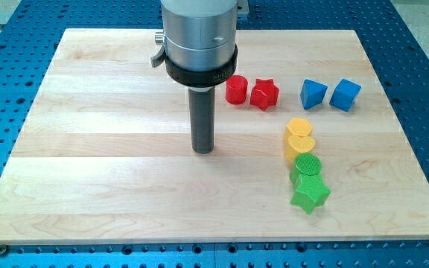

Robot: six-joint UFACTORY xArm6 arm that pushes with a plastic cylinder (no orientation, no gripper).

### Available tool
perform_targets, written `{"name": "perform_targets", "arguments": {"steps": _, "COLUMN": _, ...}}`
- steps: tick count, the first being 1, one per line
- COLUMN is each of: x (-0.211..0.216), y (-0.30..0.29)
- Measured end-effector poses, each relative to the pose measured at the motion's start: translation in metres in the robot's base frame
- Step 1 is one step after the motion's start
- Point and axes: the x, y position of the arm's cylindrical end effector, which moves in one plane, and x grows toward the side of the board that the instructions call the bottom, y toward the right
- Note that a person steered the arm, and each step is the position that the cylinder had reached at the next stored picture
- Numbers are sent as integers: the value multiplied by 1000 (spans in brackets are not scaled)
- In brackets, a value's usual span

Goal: Move the red blocks to the top center of the board

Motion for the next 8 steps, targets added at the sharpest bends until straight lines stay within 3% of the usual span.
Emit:
{"name": "perform_targets", "arguments": {"steps": 3, "x": 3, "y": 0}}
{"name": "perform_targets", "arguments": {"steps": 4, "x": -25, "y": -5}}
{"name": "perform_targets", "arguments": {"steps": 5, "x": -53, "y": 13}}
{"name": "perform_targets", "arguments": {"steps": 7, "x": -57, "y": 109}}
{"name": "perform_targets", "arguments": {"steps": 8, "x": -102, "y": 112}}
